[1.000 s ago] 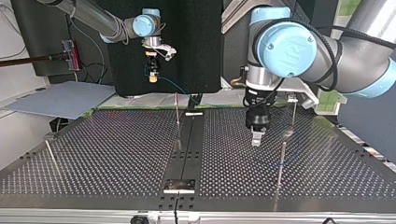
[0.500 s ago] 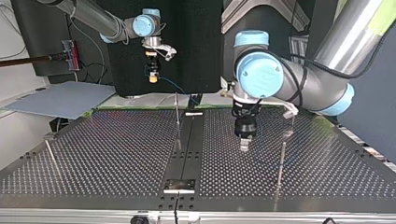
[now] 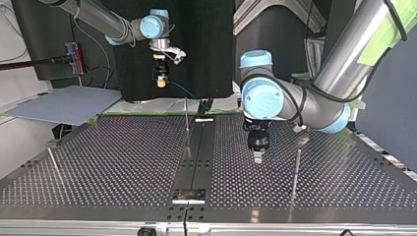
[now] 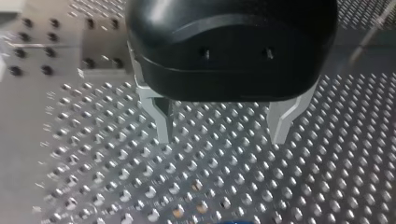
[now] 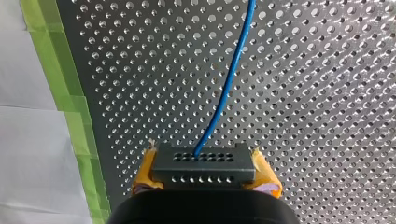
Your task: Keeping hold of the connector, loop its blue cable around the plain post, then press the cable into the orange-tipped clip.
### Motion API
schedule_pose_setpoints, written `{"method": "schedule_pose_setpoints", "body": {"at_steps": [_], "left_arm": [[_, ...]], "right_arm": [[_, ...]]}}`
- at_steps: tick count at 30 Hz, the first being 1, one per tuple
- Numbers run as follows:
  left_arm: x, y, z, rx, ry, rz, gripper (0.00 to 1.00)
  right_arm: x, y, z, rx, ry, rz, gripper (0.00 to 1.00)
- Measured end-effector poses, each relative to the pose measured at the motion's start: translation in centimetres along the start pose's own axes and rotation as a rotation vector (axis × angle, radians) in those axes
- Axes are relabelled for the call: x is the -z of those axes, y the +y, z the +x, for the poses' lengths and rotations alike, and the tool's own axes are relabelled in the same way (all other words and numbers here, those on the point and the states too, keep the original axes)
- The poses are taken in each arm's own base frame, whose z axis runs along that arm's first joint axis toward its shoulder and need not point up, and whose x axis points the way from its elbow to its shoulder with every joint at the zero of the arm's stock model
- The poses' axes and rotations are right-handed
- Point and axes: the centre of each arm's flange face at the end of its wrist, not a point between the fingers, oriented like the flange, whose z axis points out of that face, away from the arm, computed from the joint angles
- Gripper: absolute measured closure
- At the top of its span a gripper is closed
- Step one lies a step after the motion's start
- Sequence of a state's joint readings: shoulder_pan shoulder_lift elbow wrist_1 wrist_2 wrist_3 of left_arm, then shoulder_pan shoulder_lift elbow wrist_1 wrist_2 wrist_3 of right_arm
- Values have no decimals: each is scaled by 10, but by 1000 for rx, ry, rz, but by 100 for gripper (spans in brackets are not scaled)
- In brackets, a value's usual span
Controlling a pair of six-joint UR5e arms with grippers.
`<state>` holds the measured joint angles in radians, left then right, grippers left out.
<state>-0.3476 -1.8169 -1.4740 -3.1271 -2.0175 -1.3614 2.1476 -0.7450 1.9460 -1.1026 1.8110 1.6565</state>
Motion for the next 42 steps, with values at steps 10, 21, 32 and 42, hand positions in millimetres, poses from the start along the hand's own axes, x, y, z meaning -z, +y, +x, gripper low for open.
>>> {"method": "schedule_pose_setpoints", "body": {"at_steps": [10,21,32,42], "left_arm": [[-6,3,-5,-58,-16,-73,0],[-19,-8,12,-91,2,-78,0],[-27,-6,0,-70,-41,-141,0],[-42,-14,14,-115,-12,-190,0]], "right_arm": [[0,0,0,-2,5,1,100],[0,-1,0,-1,4,1,100],[0,-1,1,-4,7,2,100],[0,-1,1,-4,7,2,100]]}}
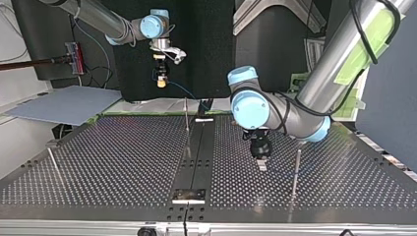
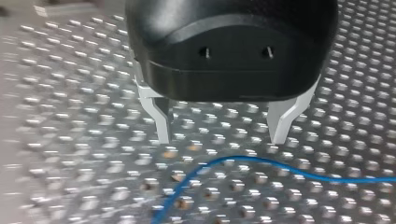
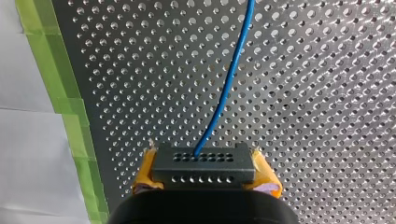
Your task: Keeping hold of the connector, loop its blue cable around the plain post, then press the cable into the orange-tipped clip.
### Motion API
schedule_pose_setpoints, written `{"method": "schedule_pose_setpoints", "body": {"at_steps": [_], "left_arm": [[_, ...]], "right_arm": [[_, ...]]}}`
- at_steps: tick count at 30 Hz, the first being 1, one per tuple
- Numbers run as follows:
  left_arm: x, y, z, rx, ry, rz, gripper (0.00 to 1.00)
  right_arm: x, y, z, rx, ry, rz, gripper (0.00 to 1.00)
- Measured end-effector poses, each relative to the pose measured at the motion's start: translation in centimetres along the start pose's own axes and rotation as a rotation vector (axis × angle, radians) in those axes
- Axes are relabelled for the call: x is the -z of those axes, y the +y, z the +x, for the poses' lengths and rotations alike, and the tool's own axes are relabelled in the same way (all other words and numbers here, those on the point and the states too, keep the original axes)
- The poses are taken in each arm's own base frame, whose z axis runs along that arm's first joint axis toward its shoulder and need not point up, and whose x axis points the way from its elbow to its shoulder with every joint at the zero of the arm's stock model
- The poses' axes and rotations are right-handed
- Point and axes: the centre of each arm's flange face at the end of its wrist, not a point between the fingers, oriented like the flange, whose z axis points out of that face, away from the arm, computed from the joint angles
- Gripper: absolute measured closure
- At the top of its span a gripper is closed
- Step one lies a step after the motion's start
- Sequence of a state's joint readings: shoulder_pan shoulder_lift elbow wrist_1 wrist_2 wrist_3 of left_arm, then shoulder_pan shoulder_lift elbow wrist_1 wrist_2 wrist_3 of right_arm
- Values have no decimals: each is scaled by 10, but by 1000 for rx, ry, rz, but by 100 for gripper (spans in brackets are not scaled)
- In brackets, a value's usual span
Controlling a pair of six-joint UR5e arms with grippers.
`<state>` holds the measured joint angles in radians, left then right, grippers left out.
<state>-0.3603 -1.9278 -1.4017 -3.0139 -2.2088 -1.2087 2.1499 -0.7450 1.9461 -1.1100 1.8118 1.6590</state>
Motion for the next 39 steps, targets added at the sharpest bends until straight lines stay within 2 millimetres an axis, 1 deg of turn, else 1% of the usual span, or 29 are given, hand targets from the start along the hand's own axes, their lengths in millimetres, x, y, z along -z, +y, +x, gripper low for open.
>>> {"method": "schedule_pose_setpoints", "body": {"at_steps": [5,8,16,24,31,35,39], "left_arm": [[-9,-10,20,-38,38,-37,0],[-11,-10,24,-51,50,-59,0],[-10,-10,27,-67,61,-68,0],[-7,-14,27,-103,56,-52,0],[-9,-9,29,-148,73,-85,0],[-5,-7,32,-201,102,-107,0],[1,-9,38,-255,121,-103,0]], "right_arm": [[0,0,0,-1,0,0,100],[0,0,0,-1,1,0,100],[0,0,0,-1,0,0,100],[0,0,0,-3,1,0,100],[0,0,0,-4,1,0,100],[-1,1,0,-4,1,-2,100],[-1,1,0,-7,2,-3,100]]}}
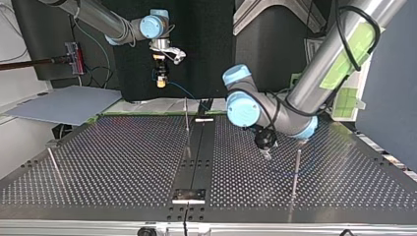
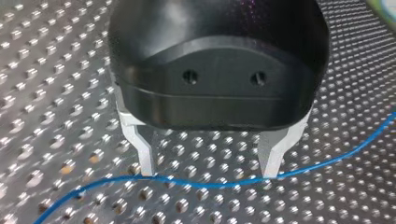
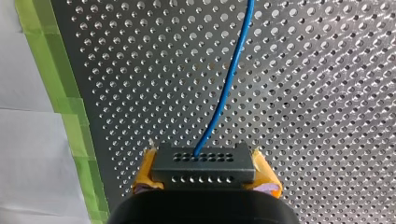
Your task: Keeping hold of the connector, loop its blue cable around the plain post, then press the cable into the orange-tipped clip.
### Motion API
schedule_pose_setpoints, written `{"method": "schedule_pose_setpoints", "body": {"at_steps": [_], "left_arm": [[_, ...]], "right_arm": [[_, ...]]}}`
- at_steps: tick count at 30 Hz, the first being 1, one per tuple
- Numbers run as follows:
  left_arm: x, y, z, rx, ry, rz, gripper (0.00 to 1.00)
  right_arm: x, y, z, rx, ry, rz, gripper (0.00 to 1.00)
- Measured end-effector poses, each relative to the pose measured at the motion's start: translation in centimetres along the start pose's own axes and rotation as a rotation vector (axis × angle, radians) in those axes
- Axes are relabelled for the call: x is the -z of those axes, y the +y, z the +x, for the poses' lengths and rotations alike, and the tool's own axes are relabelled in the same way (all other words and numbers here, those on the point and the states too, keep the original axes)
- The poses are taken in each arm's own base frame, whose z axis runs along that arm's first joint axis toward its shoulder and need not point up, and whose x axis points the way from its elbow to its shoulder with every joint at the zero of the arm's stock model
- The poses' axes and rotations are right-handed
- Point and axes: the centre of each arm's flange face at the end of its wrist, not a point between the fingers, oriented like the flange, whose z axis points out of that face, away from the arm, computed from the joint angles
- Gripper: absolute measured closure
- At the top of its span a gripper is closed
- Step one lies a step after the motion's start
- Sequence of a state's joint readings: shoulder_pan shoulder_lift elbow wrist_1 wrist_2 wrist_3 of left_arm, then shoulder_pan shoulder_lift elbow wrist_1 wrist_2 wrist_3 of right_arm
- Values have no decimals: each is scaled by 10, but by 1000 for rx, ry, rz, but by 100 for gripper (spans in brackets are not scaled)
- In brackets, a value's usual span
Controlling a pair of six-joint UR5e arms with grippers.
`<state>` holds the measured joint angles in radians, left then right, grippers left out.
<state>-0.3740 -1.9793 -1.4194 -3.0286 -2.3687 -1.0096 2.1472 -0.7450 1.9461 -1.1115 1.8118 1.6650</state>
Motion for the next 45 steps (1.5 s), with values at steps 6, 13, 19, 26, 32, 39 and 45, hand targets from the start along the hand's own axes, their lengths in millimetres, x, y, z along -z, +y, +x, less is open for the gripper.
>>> {"method": "schedule_pose_setpoints", "body": {"at_steps": [6,13,19,26,32,39,45], "left_arm": [[7,-8,13,-51,13,17,0],[11,-12,28,-59,34,21,0],[14,-14,39,-51,52,26,0],[18,-19,59,-43,75,35,0],[17,-21,72,-26,86,28,0],[13,-40,87,-31,100,58,0],[4,-47,99,-21,116,46,0]], "right_arm": [[-1,0,0,-4,4,0,100],[-1,0,1,-5,5,0,100],[0,-1,0,-4,5,2,100],[0,-1,0,-4,5,3,100],[0,-2,0,-4,4,4,100],[1,-2,0,-3,4,4,100],[1,-2,0,-3,3,4,100]]}}
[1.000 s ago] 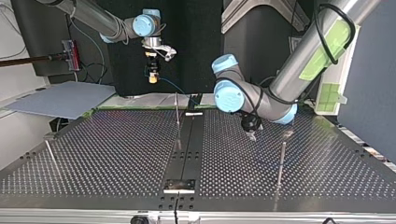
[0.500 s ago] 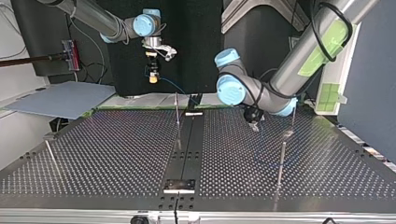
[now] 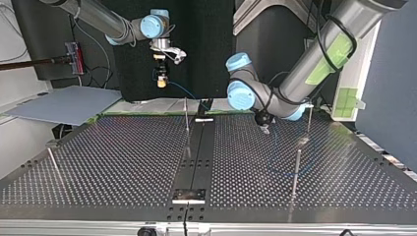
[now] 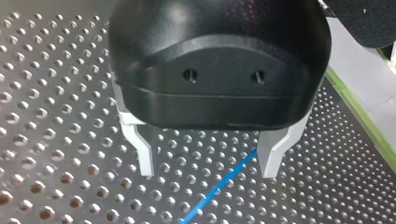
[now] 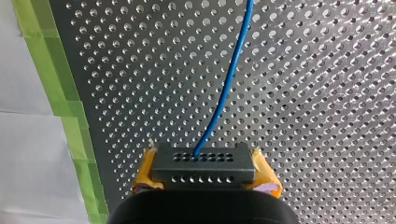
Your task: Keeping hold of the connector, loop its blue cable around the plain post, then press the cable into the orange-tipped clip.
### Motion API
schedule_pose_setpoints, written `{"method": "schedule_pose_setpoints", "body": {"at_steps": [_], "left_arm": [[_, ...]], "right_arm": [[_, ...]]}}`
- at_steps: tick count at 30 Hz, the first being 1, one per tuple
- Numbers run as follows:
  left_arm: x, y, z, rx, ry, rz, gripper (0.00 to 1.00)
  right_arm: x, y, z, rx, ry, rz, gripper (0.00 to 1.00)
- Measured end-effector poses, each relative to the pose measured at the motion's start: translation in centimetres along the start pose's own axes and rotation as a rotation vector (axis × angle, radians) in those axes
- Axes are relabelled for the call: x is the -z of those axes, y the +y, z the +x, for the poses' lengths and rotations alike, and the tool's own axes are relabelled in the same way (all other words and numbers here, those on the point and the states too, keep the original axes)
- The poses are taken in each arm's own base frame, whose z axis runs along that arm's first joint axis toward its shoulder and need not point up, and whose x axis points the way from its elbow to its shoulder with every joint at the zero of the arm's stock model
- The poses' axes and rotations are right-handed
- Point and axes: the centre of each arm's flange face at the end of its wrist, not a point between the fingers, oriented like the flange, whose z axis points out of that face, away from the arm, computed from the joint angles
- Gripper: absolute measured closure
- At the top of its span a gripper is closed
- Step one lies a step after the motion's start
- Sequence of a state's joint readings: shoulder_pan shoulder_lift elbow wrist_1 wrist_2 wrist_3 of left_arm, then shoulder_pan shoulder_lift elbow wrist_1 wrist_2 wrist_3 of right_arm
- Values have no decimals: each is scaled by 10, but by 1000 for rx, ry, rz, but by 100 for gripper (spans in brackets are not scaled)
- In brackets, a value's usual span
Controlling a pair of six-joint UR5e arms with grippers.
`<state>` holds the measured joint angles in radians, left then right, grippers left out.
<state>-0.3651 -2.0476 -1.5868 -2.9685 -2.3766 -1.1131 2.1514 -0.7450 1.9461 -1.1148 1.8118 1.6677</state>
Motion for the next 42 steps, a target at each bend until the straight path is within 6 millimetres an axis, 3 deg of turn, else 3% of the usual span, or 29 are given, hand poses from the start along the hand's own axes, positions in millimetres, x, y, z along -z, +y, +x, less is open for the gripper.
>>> {"method": "schedule_pose_setpoints", "body": {"at_steps": [13,32,42], "left_arm": [[-12,4,6,28,15,5,0],[-43,-42,59,11,106,38,0],[-54,-48,64,46,116,50,0]], "right_arm": [[0,0,0,-1,2,1,100],[-1,0,1,-2,7,1,100],[-1,-1,1,-2,8,2,100]]}}
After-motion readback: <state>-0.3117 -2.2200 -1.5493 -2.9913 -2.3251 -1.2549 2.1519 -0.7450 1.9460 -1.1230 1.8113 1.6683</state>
